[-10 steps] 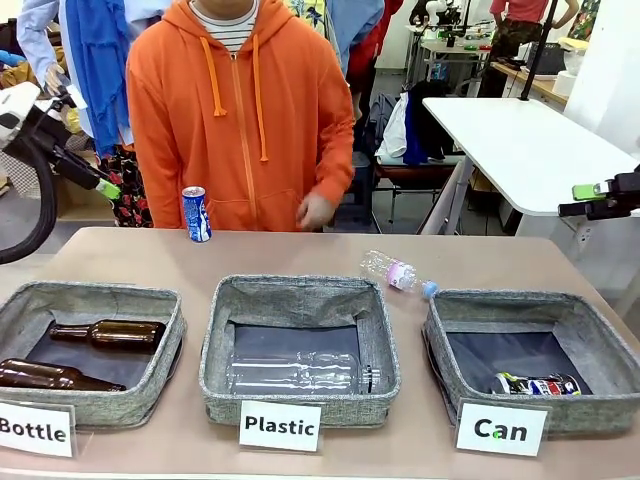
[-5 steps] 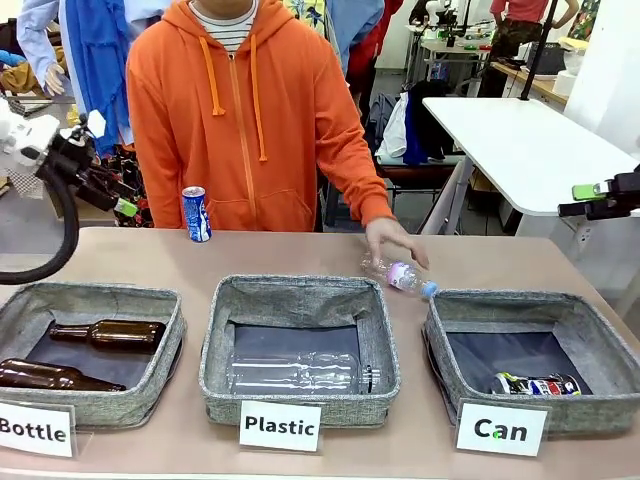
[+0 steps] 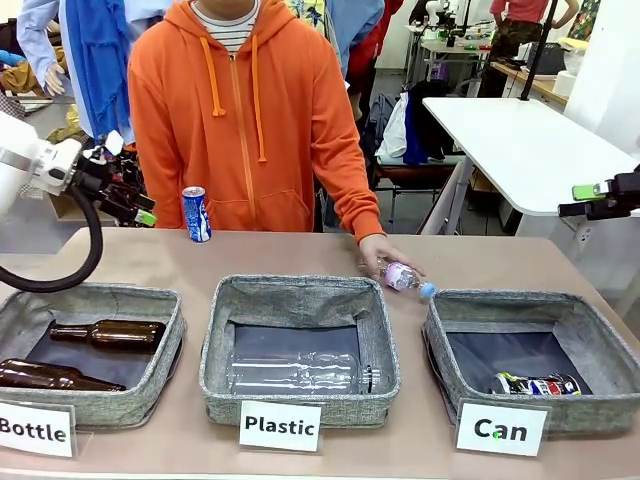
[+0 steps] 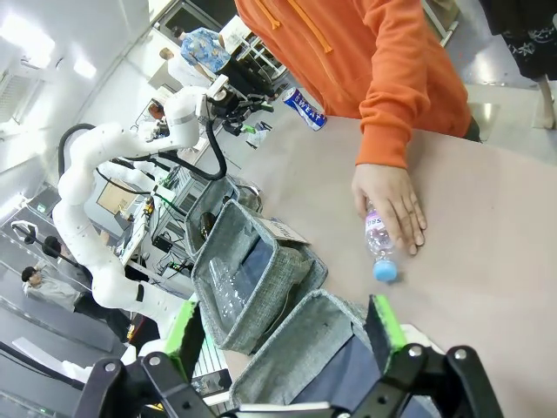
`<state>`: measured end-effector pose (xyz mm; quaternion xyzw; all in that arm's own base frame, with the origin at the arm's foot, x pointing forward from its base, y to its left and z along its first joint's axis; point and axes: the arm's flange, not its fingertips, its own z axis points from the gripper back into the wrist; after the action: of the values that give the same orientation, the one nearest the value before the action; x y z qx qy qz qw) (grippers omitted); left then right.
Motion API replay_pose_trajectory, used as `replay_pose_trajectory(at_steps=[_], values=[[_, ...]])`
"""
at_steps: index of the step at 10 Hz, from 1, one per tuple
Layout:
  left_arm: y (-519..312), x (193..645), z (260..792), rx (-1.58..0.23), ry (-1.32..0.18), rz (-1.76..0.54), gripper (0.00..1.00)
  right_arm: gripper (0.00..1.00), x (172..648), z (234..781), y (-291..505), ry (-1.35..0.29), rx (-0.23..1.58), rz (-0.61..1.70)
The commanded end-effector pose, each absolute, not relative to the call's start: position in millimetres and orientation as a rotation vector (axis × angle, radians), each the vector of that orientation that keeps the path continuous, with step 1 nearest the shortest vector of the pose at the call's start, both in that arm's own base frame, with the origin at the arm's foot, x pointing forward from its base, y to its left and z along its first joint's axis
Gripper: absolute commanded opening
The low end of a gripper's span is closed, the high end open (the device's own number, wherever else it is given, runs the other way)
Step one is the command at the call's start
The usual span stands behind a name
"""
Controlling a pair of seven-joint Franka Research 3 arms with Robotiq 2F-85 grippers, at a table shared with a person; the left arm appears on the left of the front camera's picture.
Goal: Sort the can waste into the basket.
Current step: Pick up the can waste from the table and place it in the right Fabric basket.
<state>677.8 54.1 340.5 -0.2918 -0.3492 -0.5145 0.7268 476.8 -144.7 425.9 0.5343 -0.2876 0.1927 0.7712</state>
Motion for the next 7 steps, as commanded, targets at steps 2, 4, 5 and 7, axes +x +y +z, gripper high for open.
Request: replay_pose_trajectory(at_steps=[2, 4, 5, 7], values=[[44, 710, 329, -0.641, -0.808, -1.12, 1.0, 1.0, 472, 425, -143, -0.635, 1.133, 0.435], [29, 727, 317, -0.66, -0.789, -1.138, 1.0, 1.0, 472, 425, -143, -0.635, 1.133, 0.435], [22, 734, 310, -0.68, -0.794, -1.152, 1.0, 1.0, 472, 425, -143, -0.635, 1.133, 0.435], [12, 746, 300, -0.669, -0.822, -1.14, 1.0, 1.0, 472, 425, -143, -0.635, 1.133, 0.435]])
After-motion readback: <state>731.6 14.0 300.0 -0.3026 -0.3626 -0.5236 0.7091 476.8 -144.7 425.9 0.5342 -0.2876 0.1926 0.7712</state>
